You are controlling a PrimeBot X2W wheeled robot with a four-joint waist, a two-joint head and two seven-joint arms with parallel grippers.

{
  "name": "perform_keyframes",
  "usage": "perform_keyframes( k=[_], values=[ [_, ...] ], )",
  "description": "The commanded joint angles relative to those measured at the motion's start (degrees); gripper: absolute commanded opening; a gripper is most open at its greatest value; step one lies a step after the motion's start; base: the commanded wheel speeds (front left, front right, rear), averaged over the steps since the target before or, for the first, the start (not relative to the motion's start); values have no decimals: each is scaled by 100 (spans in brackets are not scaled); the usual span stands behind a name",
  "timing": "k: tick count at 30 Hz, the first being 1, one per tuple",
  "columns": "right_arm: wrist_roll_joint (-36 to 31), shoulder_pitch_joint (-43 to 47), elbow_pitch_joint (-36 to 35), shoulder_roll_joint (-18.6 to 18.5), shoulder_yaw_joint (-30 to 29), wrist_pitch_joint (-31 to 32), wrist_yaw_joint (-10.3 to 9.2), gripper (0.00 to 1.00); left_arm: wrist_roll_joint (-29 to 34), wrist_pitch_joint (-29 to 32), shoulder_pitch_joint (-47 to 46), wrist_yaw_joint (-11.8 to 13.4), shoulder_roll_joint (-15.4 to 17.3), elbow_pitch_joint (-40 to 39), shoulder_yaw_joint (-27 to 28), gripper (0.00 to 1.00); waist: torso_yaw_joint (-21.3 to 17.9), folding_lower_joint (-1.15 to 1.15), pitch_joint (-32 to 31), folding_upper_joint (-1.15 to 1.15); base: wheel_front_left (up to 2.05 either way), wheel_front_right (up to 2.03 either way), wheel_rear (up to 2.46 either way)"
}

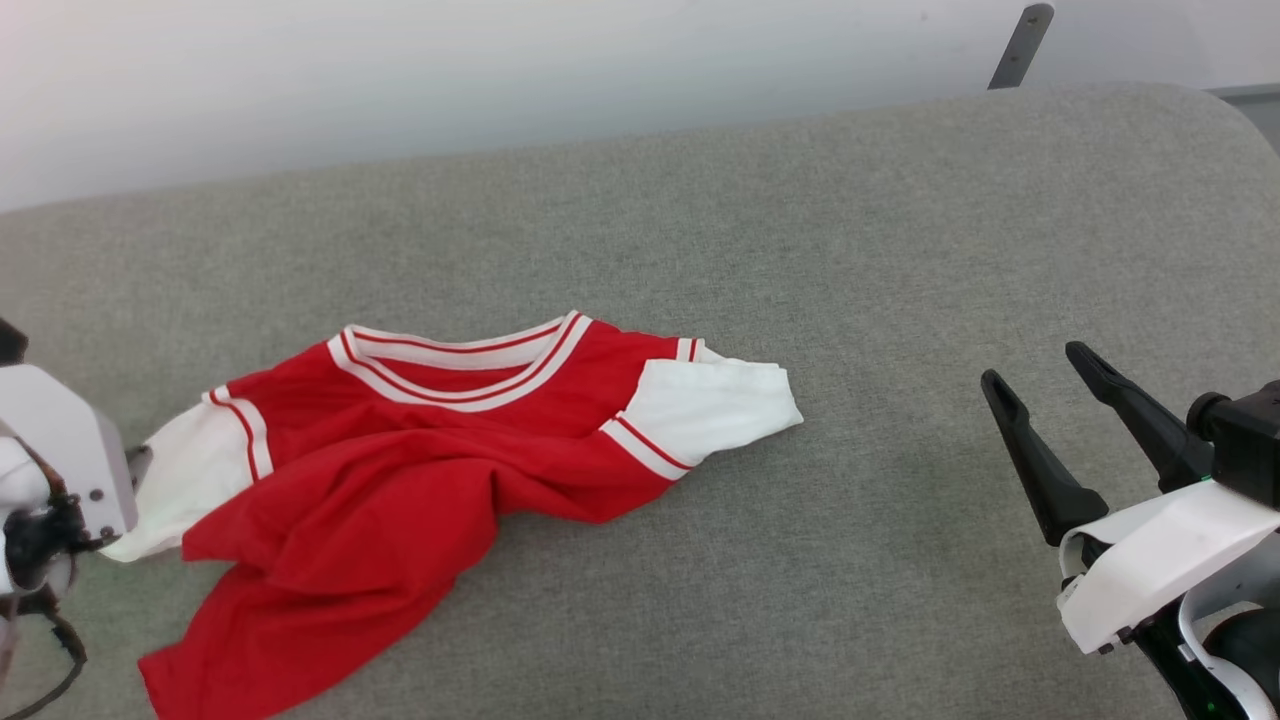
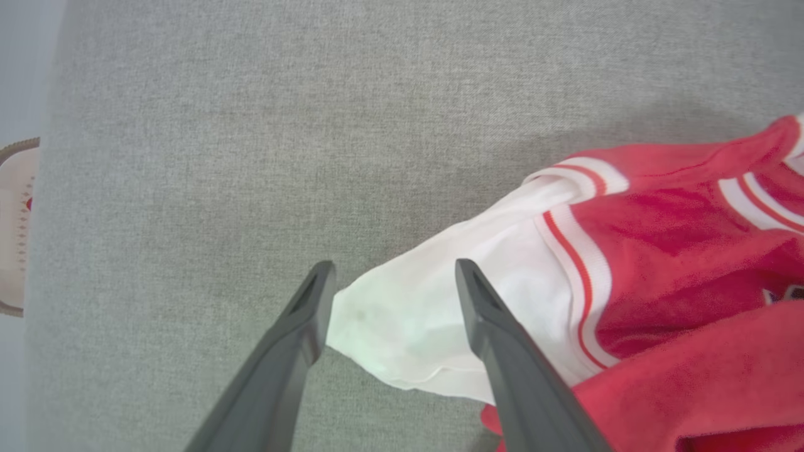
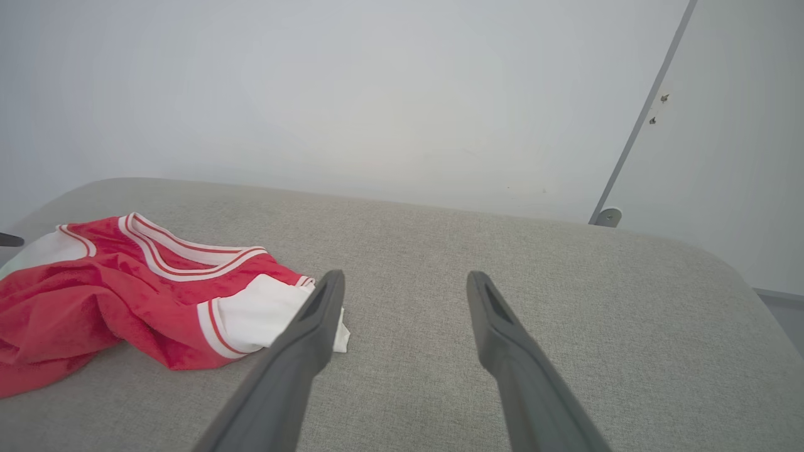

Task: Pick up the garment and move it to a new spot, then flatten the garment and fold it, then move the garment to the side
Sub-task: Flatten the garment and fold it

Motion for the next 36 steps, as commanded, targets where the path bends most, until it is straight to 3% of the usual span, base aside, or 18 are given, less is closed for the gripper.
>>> perform_keyframes(
  k=[1,11,18,28,36],
  values=[
    [21,82,-23,7,12,24,-5,100,32,-72,-70,-63,-16,4,-23,100,7,0,-40,0,0,0,0],
    [121,109,-68,-66,30,136,-5,100,28,-220,68,-390,-117,224,-195,100,43,0,-162,0,0,0,0],
    [146,154,-124,-68,9,216,-5,100,20,-603,89,-406,-177,153,-125,100,100,0,-232,0,0,0,0],
    [154,358,-48,-41,-32,276,-5,100,-3,-1569,551,-426,-311,-664,60,100,460,0,-555,0,0,0,0],
    [153,344,-130,-94,-34,328,-5,100,56,-1559,595,-569,-378,-758,-141,100,771,0,-709,0,0,0,0]
  ],
)
